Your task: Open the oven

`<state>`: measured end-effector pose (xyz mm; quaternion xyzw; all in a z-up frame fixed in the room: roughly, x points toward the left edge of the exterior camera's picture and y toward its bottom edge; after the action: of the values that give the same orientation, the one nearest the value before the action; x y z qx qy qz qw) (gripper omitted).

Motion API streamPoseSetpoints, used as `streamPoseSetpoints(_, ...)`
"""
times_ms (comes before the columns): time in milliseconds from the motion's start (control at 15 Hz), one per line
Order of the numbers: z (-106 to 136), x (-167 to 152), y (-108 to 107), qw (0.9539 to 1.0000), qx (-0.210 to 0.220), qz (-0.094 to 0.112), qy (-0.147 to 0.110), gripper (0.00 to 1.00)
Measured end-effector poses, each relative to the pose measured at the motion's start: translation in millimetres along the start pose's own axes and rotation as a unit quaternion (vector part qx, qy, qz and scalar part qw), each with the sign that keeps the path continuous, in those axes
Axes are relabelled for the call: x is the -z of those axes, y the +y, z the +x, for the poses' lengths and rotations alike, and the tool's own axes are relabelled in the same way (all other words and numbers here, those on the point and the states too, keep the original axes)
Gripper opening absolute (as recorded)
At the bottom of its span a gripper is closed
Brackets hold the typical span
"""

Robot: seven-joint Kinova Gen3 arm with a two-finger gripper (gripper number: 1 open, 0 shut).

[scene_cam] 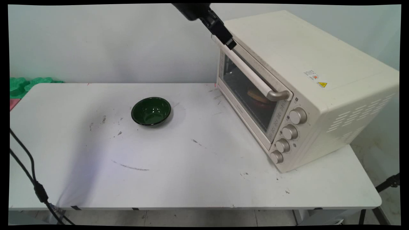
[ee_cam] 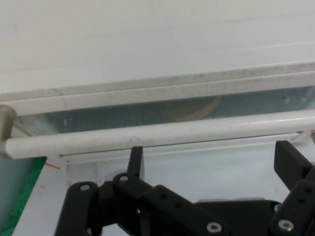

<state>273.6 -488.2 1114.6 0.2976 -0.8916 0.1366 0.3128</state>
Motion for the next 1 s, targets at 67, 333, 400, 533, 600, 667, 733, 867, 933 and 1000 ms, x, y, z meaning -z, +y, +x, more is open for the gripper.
streamPoseSetpoints(67, 1, -6, 0, 1.0000, 0.000, 0.000, -0.002, 1.00)
streamPoseSetpoints(333, 6, -30, -1, 1.0000, 0.000, 0.000, -0.002, 1.00)
streamPoseSetpoints(400, 7, -37, -1, 1.0000, -0.001, -0.001, -0.001, 1.00)
streamPoseSetpoints(533, 8, -47, 0, 1.0000, -0.001, -0.002, 0.002, 1.00)
streamPoseSetpoints(600, 9, -52, 0, 1.0000, -0.001, -0.002, 0.003, 1.00)
streamPoseSetpoints(667, 9, -57, 0, 1.0000, -0.001, -0.002, 0.003, 1.00)
streamPoseSetpoints(733, 9, -62, 0, 1.0000, -0.001, -0.003, 0.003, 1.00)
streamPoseSetpoints(867, 9, -70, 0, 1.0000, -0.002, -0.003, 0.004, 0.00)
streamPoseSetpoints(933, 9, -75, 0, 1.0000, -0.003, -0.003, 0.005, 0.00)
streamPoseSetpoints(1000, 8, -78, 0, 1.0000, -0.004, -0.002, 0.005, 0.00)
